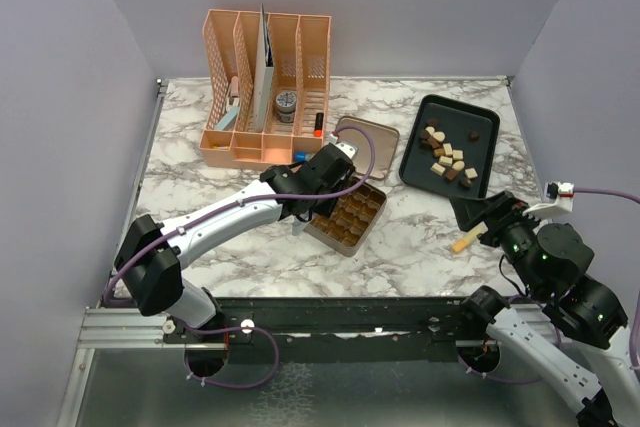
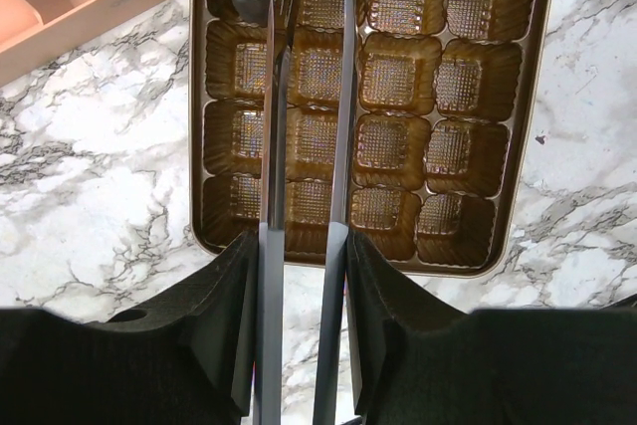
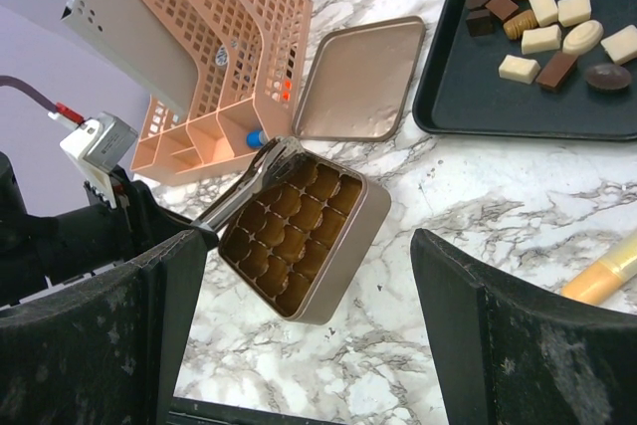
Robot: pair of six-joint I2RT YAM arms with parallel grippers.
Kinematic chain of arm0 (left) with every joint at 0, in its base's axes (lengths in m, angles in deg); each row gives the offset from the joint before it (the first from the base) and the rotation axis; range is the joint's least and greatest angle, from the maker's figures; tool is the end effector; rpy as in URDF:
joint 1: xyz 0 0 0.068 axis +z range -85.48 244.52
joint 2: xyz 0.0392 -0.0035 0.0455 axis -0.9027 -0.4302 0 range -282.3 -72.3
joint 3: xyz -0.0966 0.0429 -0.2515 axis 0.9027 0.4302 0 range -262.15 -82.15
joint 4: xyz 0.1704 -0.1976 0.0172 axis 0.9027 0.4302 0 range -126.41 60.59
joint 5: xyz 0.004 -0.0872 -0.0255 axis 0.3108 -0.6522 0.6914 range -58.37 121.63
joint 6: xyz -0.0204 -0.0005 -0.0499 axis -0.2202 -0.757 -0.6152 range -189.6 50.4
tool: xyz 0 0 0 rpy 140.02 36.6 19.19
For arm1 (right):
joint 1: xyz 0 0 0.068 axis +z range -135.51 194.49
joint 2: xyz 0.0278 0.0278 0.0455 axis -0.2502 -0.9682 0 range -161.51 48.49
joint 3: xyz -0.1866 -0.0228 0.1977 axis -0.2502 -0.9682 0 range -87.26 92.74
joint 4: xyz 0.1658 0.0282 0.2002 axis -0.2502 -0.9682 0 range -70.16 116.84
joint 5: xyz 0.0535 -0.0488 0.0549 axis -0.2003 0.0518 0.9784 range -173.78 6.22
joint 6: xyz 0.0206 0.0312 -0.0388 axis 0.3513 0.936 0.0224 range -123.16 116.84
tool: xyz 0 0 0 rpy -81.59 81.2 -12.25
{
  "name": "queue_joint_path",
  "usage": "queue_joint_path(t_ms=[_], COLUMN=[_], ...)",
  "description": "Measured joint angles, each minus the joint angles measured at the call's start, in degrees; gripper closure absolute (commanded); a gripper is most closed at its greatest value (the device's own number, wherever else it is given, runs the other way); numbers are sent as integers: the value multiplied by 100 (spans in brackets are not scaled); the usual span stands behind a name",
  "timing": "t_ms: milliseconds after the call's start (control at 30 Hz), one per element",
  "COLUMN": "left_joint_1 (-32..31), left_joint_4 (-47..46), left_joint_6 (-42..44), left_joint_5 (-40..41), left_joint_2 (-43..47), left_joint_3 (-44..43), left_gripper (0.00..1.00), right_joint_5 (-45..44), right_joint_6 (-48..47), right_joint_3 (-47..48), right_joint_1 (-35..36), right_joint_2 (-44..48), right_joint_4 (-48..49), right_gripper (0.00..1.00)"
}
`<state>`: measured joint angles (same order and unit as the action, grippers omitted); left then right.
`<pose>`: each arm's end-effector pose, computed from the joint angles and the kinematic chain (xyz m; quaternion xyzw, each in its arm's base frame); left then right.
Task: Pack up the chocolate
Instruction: Place the fake chocolate in the packing box.
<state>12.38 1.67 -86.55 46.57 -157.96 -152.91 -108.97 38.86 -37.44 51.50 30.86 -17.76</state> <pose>0.2022 -0.2450 0.2852 0.2448 0.9087 -0.0770 0.3292 0.0470 0.0165 0.3520 0.1697 0.7539 0.2581 0.5799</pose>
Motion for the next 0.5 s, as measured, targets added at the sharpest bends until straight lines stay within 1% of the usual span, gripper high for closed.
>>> queue_joint_path(t_ms=[267, 500], left_joint_1=[0, 0], left_joint_4=[20, 24], left_joint_6=[0, 0], left_joint_5=[-46, -44], left_joint_2=[-9, -9], left_joint_3=[0, 0], left_gripper=[55, 54], right_joint_5=[4, 20], right_joint_6=[0, 0], right_joint_3=[-9, -9], right_joint_1=[0, 0], right_joint_2=[-4, -9], right_joint_4=[4, 7], right_gripper=[11, 11])
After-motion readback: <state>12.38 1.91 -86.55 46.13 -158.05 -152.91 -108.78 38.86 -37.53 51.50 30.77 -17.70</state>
